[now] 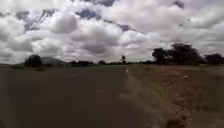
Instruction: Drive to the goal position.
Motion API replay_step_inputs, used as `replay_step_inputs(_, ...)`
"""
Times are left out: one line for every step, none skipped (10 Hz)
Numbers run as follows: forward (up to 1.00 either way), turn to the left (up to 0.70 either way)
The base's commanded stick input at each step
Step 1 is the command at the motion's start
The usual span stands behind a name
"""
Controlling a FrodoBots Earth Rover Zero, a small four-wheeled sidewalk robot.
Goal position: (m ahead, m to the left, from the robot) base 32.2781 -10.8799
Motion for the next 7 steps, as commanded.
replay_step_inputs(0.85, 0.0)
replay_step_inputs(0.85, 0.0)
replay_step_inputs(0.85, 0.0)
replay_step_inputs(0.85, 0.0)
replay_step_inputs(0.85, 0.0)
replay_step_inputs(0.85, 0.0)
replay_step_inputs(0.85, 0.0)
